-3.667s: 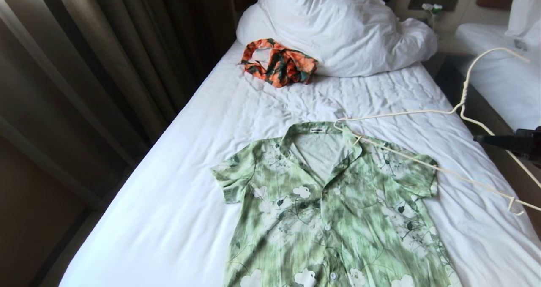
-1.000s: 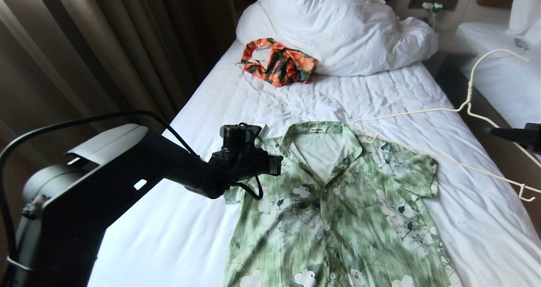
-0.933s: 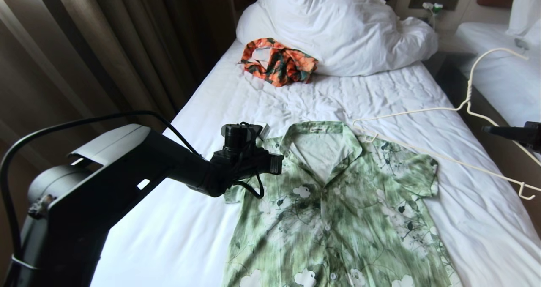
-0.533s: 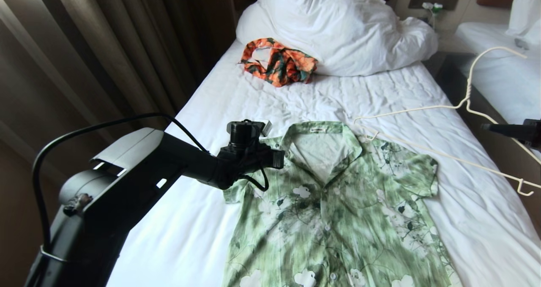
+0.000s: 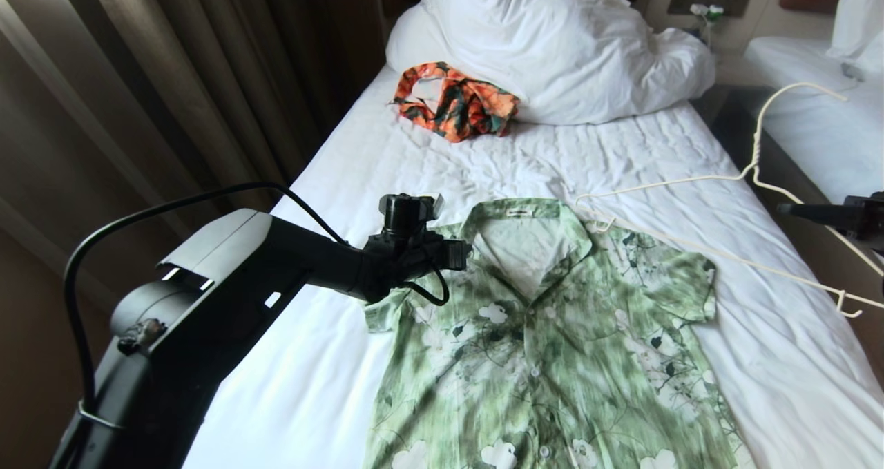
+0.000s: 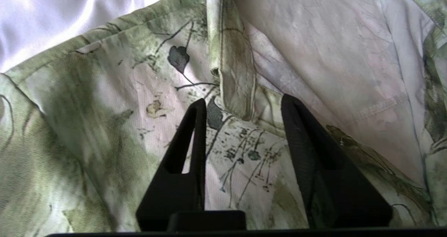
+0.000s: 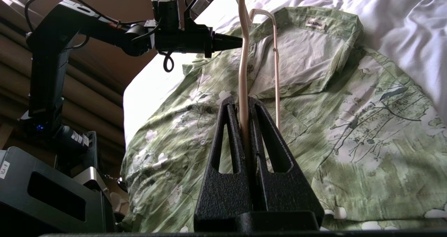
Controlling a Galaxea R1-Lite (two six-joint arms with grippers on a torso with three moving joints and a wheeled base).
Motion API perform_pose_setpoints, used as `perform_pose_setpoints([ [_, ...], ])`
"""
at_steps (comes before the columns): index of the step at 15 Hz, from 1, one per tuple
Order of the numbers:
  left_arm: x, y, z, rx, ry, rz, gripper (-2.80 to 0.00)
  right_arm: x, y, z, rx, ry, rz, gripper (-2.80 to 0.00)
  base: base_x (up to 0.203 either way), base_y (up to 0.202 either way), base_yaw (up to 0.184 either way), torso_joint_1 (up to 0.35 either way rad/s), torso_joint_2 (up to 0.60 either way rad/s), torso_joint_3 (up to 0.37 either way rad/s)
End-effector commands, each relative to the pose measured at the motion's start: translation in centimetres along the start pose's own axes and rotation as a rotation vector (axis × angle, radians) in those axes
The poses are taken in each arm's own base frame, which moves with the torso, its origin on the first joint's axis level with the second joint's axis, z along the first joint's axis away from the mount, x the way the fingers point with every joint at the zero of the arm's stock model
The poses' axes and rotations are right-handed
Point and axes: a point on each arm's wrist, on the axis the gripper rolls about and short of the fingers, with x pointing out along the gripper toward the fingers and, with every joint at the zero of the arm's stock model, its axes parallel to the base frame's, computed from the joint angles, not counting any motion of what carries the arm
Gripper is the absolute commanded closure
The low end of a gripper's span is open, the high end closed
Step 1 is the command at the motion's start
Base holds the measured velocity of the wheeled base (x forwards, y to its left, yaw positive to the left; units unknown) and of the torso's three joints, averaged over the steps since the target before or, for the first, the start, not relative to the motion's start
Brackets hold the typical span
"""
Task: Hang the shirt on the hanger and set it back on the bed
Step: Lift the shirt and hanger
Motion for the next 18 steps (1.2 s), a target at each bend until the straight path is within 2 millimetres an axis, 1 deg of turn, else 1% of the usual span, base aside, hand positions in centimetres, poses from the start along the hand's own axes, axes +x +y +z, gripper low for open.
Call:
perform_pose_setpoints([
  [1, -0.5, -0.6, 0.5, 0.000, -0.011, -0.014, -2.80, 0.2, -0.4, -0.4, 0.012, 0.001, 0.013, 0.00, 0.000, 0.000, 0.000, 0.000, 0.00, 0.000],
  [5, -0.5, -0.5, 0.0, -0.005, 0.007, -0.018, -2.80, 0.3, -0.3, 0.0, -0.002, 0.001, 0.016, 0.00, 0.000, 0.000, 0.000, 0.000, 0.00, 0.000],
  [7, 0.1, -0.4, -0.8, -0.006, 0.021, -0.013, -2.80, 0.5, -0.5, -0.2, 0.004, 0.003, 0.022, 0.00, 0.000, 0.000, 0.000, 0.000, 0.00, 0.000],
  [8, 0.6, -0.3, -0.9, -0.004, 0.010, -0.015, -2.80, 0.7, -0.7, -0.4, 0.008, 0.005, 0.026, 0.00, 0.000, 0.000, 0.000, 0.000, 0.00, 0.000],
  [11, 2.0, -0.1, -0.2, -0.002, -0.046, -0.018, -2.80, 0.8, -0.7, -0.3, 0.006, 0.005, 0.028, 0.00, 0.000, 0.000, 0.000, 0.000, 0.00, 0.000],
  [12, 2.2, -0.2, 0.2, -0.002, -0.063, -0.022, -2.80, 0.7, -0.7, -0.2, 0.004, 0.005, 0.027, 0.00, 0.000, 0.000, 0.000, 0.000, 0.00, 0.000],
  [13, 2.4, -0.3, 0.2, -0.001, -0.065, -0.026, -2.80, 0.8, -0.6, -0.2, 0.002, 0.005, 0.028, 0.00, 0.000, 0.000, 0.000, 0.000, 0.00, 0.000],
  [14, 2.7, -0.5, -0.2, 0.003, -0.058, -0.027, -2.80, 0.7, -0.7, 0.0, -0.004, 0.004, 0.027, 0.00, 0.000, 0.000, 0.000, 0.000, 0.00, 0.000],
  [18, 3.3, -0.8, -0.8, 0.005, -0.051, -0.033, -2.80, 1.0, -0.7, 0.0, -0.006, 0.006, 0.034, 0.00, 0.000, 0.000, 0.000, 0.000, 0.00, 0.000],
])
